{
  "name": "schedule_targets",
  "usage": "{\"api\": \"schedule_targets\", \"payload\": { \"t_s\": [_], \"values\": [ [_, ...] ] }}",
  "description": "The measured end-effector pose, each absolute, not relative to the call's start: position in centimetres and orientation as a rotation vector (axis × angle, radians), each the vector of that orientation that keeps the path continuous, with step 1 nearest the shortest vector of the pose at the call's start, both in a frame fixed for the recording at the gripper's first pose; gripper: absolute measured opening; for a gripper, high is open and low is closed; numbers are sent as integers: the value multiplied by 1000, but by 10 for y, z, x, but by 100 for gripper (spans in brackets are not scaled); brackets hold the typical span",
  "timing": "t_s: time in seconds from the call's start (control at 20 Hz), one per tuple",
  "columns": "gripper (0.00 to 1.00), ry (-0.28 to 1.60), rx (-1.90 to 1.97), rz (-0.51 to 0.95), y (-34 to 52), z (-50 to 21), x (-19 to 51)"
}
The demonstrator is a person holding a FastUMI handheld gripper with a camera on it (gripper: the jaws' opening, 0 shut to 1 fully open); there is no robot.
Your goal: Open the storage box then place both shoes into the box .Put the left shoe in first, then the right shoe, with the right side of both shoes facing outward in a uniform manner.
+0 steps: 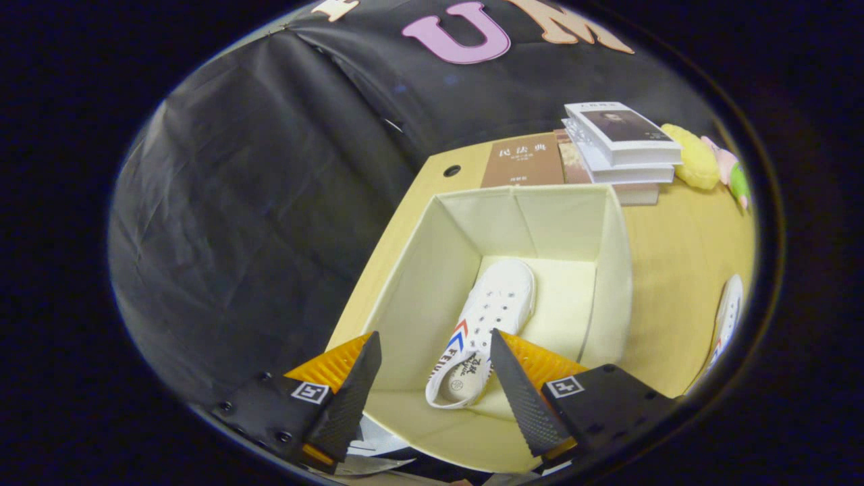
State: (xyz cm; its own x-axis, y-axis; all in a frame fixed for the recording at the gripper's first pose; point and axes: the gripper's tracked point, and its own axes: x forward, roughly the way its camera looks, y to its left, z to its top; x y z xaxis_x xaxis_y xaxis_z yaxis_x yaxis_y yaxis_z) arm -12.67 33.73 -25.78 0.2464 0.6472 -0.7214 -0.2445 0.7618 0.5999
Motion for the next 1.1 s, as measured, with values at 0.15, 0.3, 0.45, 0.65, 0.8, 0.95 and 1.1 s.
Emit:
{"api": "schedule_targets", "payload": {
  "t_s": [0.15, 0.3, 0.45, 0.65, 0.8, 0.95, 1.1],
  "values": [
    [100, 1082, 381, 632, 309, -238, -111],
    [100, 1019, 317, 607, 272, -231, -100],
    [100, 967, 259, 577, 239, -228, -93],
    [100, 931, 192, 530, 194, -228, -90],
    [100, 929, 181, 498, 163, -225, -100],
    [100, 924, 184, 442, 125, -230, -97],
    [100, 929, 177, 376, 84, -236, -98]
  ]
}}
